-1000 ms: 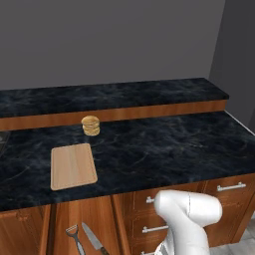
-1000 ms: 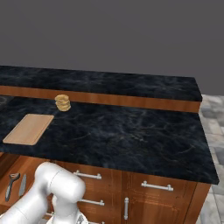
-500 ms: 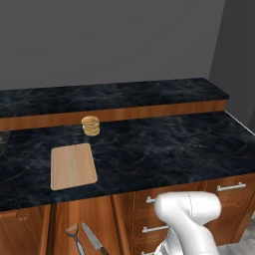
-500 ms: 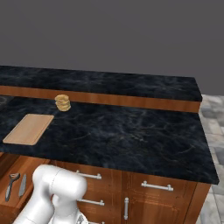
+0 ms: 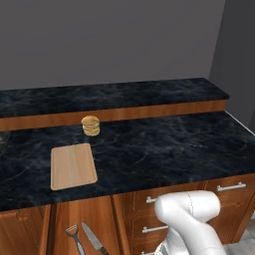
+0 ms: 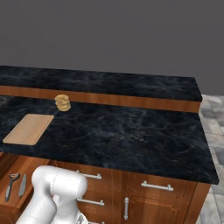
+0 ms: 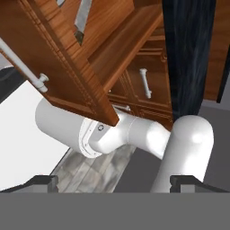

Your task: Open the drawer on the left and place the cutting tools on the cutting board.

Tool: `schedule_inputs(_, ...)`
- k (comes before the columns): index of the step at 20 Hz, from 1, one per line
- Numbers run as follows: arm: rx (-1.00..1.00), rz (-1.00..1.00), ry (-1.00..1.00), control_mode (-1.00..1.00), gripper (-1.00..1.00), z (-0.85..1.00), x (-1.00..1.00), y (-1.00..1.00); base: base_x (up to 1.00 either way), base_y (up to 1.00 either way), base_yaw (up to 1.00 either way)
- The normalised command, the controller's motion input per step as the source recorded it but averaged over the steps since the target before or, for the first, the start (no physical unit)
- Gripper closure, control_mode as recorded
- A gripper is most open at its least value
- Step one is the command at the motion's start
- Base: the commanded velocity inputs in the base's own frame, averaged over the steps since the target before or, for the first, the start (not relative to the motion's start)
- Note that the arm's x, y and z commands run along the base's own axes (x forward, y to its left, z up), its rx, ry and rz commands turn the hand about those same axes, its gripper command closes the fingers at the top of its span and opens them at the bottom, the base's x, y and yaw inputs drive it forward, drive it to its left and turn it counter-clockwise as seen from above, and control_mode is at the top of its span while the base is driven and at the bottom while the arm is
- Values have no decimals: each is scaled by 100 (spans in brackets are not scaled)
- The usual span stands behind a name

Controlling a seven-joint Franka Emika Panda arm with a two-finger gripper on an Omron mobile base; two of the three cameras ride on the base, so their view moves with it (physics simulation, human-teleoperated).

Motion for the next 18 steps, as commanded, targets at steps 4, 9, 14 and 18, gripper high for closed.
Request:
schedule_inputs(4, 0, 0, 0, -100, -100, 0, 0, 0, 0, 0, 0)
schedule_inputs(9, 0, 0, 0, -100, -100, 0, 0, 0, 0, 0, 0)
schedule_inputs(14, 0, 0, 0, -100, -100, 0, 0, 0, 0, 0, 0)
schedule_inputs(18, 1, 0, 2, -100, -100, 0, 31, -3, 0, 0, 0)
